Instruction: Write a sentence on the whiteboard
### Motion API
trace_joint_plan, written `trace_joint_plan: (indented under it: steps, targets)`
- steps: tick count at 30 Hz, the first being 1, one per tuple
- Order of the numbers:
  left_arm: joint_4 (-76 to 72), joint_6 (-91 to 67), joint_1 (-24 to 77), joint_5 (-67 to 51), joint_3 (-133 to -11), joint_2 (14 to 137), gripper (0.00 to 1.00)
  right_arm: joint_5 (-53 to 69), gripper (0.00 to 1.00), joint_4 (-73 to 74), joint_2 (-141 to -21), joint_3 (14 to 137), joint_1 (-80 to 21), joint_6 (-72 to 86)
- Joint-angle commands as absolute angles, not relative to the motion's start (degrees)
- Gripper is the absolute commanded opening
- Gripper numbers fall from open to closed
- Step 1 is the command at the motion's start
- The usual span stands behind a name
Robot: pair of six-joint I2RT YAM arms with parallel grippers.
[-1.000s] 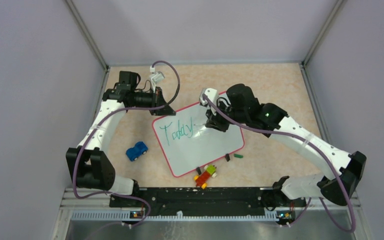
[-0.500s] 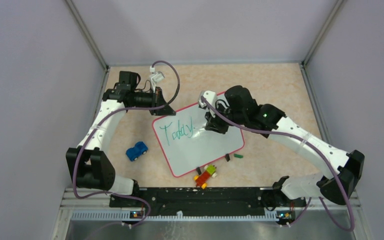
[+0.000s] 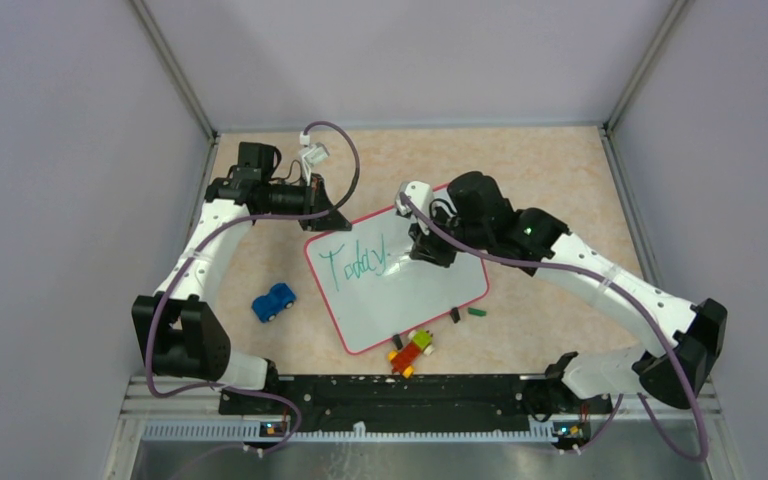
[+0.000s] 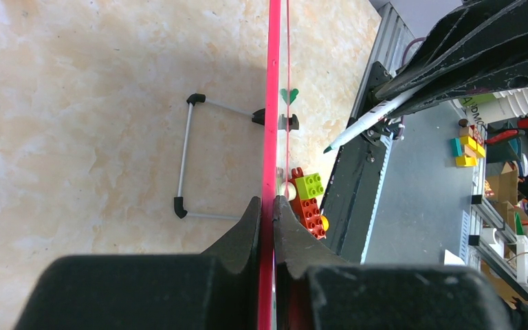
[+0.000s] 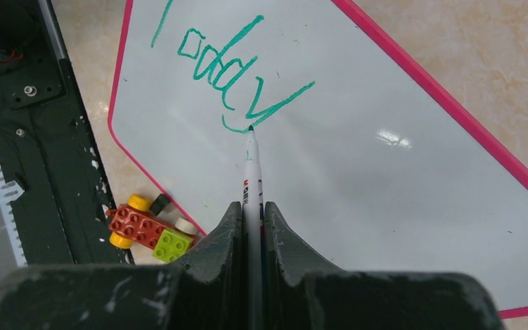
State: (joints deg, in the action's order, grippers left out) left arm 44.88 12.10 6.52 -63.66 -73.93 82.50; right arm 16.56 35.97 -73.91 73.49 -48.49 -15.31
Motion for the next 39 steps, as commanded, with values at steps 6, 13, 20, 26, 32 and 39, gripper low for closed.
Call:
trace_joint_plan:
  steps: [6,13,20,26,32,39]
  targets:
    - [46.2,11.6,7.2,-63.2,-72.8,81.6,0.00,8.5,0.00,31.8,-75.0,77.1,-49.0,-13.3]
    - [46.2,11.7,7.2,-63.4,-73.0,81.7,0.00,6.9,0.00,30.8,-75.9,78.5,-48.6,-12.4]
    - [46.5,11.9,7.2,-63.5,-73.2,81.7,0.00,5.6,0.00,30.6,-77.2,79.5,-48.6,-12.2]
    - [46.5,12.0,7.2,-63.5,-73.3,81.6,0.00,4.1,0.00,30.9,-78.1,79.2,-48.7,-12.3]
    - [46.5,12.0,7.2,-63.5,-73.2,81.7,0.00,3.3,0.00,31.6,-78.3,78.3,-48.6,-12.6]
    - [46.6,12.1,7.2,-63.4,-73.1,81.8,0.00,9.4,0.00,33.8,-77.8,76.8,-50.4,-13.8]
